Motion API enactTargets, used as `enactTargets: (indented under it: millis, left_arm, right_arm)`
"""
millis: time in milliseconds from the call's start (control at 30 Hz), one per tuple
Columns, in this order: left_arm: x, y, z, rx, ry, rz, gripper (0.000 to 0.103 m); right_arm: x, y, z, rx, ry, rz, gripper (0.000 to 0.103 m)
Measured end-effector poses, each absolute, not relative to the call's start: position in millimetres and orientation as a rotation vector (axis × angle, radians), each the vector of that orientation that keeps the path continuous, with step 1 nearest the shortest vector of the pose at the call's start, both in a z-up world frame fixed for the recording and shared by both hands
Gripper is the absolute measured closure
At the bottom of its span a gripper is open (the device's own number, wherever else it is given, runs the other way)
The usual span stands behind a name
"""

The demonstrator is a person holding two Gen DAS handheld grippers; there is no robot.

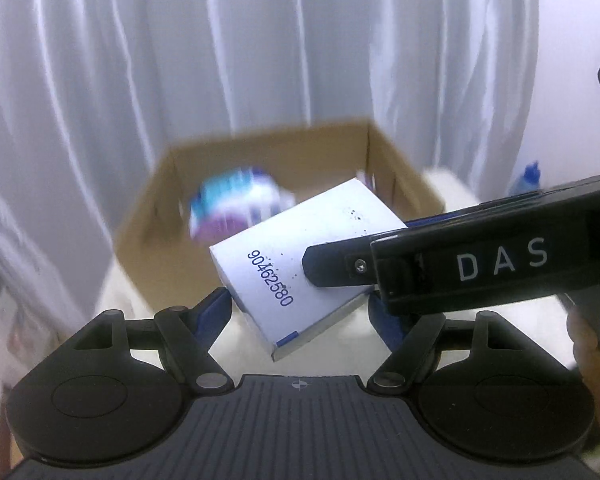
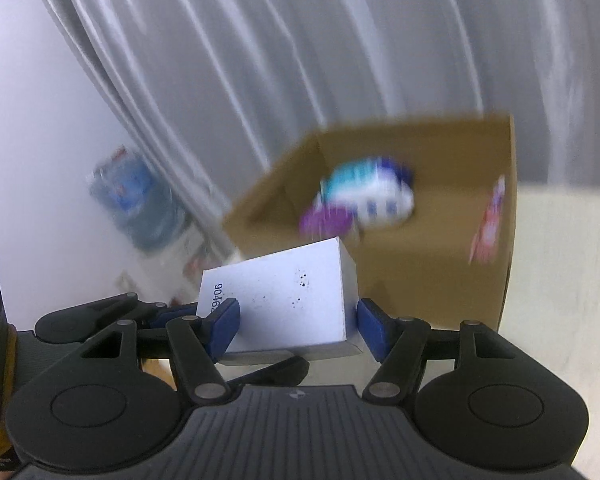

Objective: Organize objects
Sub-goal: 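Lift the white box and carry it over the cardboard box with the right gripper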

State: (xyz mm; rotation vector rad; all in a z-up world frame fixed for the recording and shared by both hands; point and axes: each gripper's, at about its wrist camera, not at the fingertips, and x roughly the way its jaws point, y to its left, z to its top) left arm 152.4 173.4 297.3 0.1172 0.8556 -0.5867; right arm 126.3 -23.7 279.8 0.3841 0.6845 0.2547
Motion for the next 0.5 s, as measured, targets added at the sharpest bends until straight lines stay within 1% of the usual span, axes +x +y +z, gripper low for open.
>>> enactTargets:
  millis: [67, 167, 367, 500]
  left_arm:
    - [171, 165, 306, 0.118, 0.827, -0.592, 0.028]
    - [207, 148, 308, 0.109, 0.843, -0.603, 0.027]
    - [283, 115, 269, 0.026, 1.036, -0.632, 0.026]
    - [311, 97, 240, 0.021, 1.141, -0.629, 0.026]
  right_arm:
    - [140, -30, 295, 0.347, 0.644, 0.242, 0.034]
    - [172, -40, 306, 0.292, 0.641, 0.224, 0.034]
    - [250, -70, 284, 0.293, 0.808, 0.219, 0.034]
    - [285, -79, 262, 0.274, 0.897, 0.228, 0.035]
